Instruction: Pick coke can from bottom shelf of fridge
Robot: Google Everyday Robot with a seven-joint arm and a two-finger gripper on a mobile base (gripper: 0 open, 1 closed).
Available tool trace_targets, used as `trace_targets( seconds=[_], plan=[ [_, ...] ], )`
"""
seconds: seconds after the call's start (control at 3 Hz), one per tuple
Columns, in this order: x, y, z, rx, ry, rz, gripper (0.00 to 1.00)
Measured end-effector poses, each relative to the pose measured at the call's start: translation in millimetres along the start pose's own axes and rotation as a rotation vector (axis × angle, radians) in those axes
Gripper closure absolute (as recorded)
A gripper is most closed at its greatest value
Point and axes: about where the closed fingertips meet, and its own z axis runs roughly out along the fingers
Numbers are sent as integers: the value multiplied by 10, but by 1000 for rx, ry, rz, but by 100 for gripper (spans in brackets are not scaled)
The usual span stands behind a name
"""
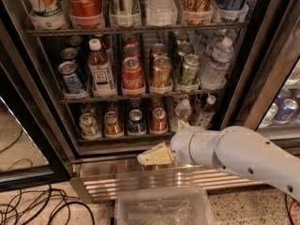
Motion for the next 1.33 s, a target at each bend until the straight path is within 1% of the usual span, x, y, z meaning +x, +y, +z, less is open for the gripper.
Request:
trace_targets(
  seconds=[0.33, 0.67, 1.0, 1.33],
  plan=[
    [193, 31, 141, 34, -58, 68, 0],
    [356, 92, 303, 79, -158, 142, 0],
    [333, 128, 529, 113, -282, 180, 0],
    [304, -72, 726, 183, -401, 226, 0]
  ],
)
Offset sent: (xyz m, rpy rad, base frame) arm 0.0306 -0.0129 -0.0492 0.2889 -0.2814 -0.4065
